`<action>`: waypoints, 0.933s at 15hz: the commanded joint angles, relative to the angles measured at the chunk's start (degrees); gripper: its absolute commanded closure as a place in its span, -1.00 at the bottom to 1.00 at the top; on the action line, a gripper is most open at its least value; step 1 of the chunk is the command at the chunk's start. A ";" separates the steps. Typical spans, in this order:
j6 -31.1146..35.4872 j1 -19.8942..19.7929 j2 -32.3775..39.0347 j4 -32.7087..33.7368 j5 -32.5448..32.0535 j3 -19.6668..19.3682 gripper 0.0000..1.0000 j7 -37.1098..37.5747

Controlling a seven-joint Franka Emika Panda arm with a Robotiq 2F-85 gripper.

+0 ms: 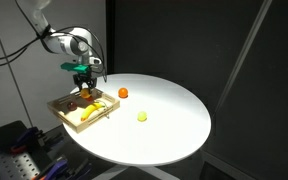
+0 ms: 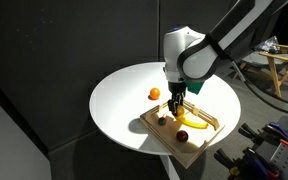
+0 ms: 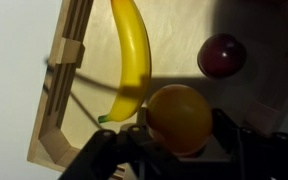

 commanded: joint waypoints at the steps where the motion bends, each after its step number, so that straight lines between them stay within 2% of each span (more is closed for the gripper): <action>1: 0.11 0.37 1.31 1.41 -1.62 0.18 0.18 1.07; 13: 0.72 1.63 2.13 1.66 -2.25 0.39 0.18 1.07; 14: 0.72 1.67 2.10 1.68 -2.21 0.40 -0.31 1.03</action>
